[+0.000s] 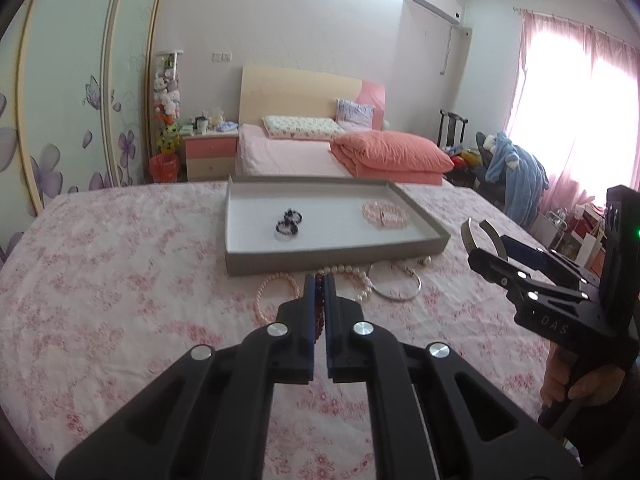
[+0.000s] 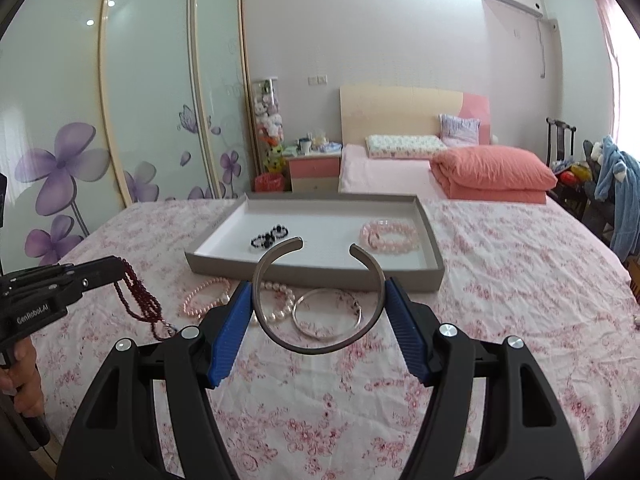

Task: Organize jewelry
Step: 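Lift and carry the red strand and silver cuff over the gray tray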

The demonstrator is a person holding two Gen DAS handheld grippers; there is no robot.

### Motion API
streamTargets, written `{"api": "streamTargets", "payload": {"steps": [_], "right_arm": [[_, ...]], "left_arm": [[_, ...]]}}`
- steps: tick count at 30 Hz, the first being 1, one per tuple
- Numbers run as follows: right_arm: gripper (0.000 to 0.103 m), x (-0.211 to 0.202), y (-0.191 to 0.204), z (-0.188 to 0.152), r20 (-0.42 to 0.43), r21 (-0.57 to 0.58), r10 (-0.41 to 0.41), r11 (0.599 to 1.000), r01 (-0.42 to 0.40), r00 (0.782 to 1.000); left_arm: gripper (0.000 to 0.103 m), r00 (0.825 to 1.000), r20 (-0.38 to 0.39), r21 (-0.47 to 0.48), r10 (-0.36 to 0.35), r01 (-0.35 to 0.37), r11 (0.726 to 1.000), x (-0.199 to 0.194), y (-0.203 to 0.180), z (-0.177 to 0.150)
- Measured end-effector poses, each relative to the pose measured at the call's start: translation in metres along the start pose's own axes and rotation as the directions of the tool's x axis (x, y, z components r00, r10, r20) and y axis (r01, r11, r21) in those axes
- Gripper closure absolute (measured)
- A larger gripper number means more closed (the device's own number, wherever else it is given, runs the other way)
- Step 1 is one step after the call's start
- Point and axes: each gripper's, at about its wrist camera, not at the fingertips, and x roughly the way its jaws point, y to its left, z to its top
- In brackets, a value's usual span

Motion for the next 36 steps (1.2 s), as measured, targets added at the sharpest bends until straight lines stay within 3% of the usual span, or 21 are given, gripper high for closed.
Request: {"api": "streamTargets", "payload": {"steps": [11,24,27,36], "right_arm": [[0.036,-0.011,0.008,0.024,0.146,-0.032,-0.029,0.999,0.034,0.989],[0.036,0.002,0.005,0.05,0.306,-0.027,-0.122,0.99,0.137,0.944],[0.036,0.011,0.002,0.051,0.315,-0.019,-0.135,0.989,0.148,0.939],[0.036,0.042,-0.008,0.06,0.308,-0.017,-0.148,0.987,0.161,0.94]], "left_arm": [[0.098,0.991,0.127,0.034,0.03,-0.035,0.999,-0.018,-0.013,0.036],[0.098,0.959,0.252,0.039,0.131,-0.146,0.989,-0.009,-0.031,0.078],[0.098,0.951,0.262,0.033,0.166,-0.181,0.983,0.002,-0.033,0.085],[0.098,0.955,0.237,0.025,0.179,-0.19,0.981,0.044,-0.029,0.103]]}}
